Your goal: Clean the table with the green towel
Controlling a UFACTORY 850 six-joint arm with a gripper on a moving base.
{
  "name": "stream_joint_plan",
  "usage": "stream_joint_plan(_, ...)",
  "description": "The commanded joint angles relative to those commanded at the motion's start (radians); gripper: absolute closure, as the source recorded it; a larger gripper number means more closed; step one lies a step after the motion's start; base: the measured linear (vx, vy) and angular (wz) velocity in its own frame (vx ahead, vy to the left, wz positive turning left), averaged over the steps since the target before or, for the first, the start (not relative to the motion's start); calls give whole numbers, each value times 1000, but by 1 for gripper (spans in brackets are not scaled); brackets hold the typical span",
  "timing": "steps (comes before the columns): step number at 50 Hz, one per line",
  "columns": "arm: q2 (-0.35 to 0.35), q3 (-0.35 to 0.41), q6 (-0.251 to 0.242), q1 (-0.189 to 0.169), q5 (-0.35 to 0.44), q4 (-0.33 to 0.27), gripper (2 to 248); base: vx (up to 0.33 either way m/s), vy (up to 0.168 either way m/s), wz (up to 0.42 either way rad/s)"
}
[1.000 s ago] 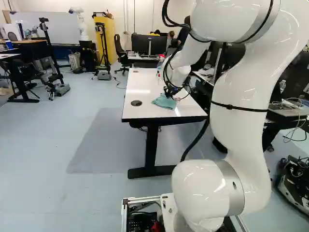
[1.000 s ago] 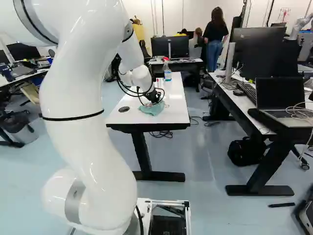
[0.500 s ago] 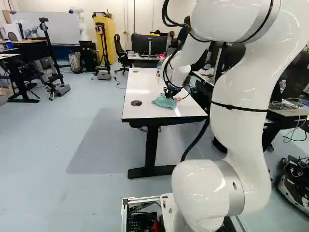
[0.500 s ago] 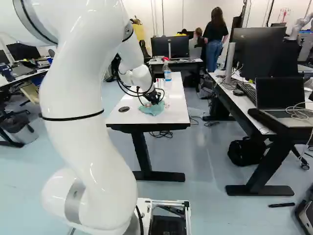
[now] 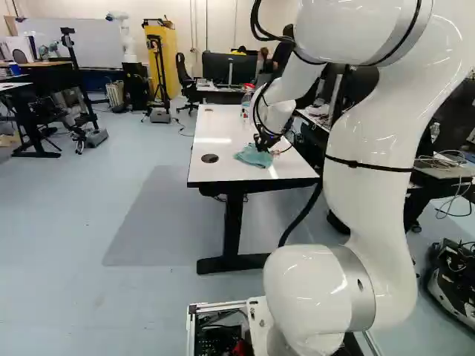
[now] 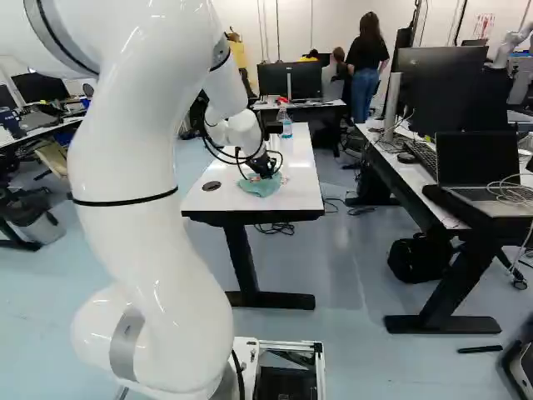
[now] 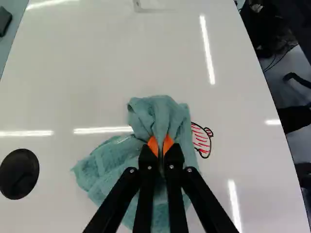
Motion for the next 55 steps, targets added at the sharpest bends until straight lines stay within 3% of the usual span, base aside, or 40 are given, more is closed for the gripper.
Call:
stream_joint_plan(40, -31, -38, 0, -122, 0, 0, 218, 0, 0, 0)
stream_joint_plan(55, 11, 14, 0, -146, 0, 0, 218, 0, 0, 0)
